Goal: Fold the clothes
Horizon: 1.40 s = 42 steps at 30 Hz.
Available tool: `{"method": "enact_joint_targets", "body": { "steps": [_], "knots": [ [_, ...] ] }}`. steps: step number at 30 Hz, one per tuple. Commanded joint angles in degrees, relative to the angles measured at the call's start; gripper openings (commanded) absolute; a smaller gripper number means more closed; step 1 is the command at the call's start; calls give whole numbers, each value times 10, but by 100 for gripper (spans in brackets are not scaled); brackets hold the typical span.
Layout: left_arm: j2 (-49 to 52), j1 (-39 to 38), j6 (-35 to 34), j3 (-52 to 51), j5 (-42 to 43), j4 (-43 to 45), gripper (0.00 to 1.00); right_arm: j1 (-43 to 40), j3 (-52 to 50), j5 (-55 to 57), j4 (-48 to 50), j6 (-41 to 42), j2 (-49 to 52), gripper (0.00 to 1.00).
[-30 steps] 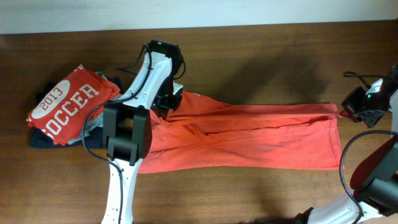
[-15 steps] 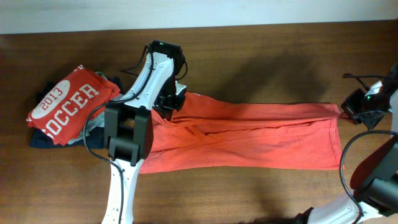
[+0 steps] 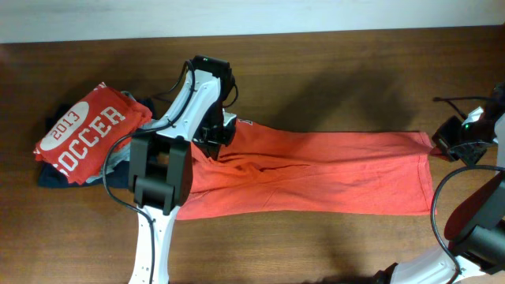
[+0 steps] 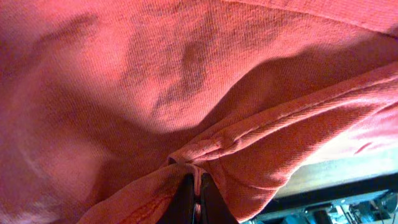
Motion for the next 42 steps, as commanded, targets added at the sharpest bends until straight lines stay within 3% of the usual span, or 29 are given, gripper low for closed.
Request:
{"method": "enact_joint_targets", "body": {
  "steps": [1,9,12,16,17,20,21,24,27,29,31,32,33,34,35,36,38,42],
  "knots": [
    [-42,-2,-9,-26,10,-3,2,-3,6,11,-7,-7,-15,4],
    [-45,-3,-8,-48,10,-3,2,-2,6,17,-17,-12,-15,6],
    [-47,-3,-8,-46,-1,-2,10,-2,8,5,-16,-12,-15,29],
    [-57,3,-8,-13,-19,-3,13,-2,44,-73,-14,-31,-17,37],
    [-63,6,-8,1,-23,-3,18,-2,60,-90,-18,-33,-21,38],
    [-87,13,-8,58,-23,-3,47,-2,116,-113,-44,-33,-38,41],
    [-100,17,-8,89,-23,-3,76,0,144,-116,-59,-33,-49,41],
    [-126,25,-8,138,-34,-3,85,7,195,-120,-85,-49,-75,44],
    [-150,36,-8,174,-52,-2,87,16,229,-118,-105,-52,-104,47],
    [-163,47,-4,185,-59,-2,99,25,236,-118,-110,-52,-128,51],
    [-166,59,8,186,-59,0,99,37,236,-118,-115,-52,-139,52],
    [-166,64,8,185,-58,1,98,44,236,-118,-118,-52,-141,52],
    [-165,68,8,181,-57,2,89,56,236,-118,-124,-60,-141,52],
    [-165,71,8,174,-57,5,70,65,235,-118,-128,-68,-141,52],
    [-165,73,8,164,-56,9,60,77,232,-118,-130,-78,-141,52],
    [-165,73,8,155,-56,10,43,89,229,-118,-130,-83,-141,52],
    [-164,72,28,130,-36,13,24,109,222,-117,-129,-87,-139,52],
    [-164,62,38,45,-20,20,1,142,220,-80,-126,-87,-131,52]
  ]
}}
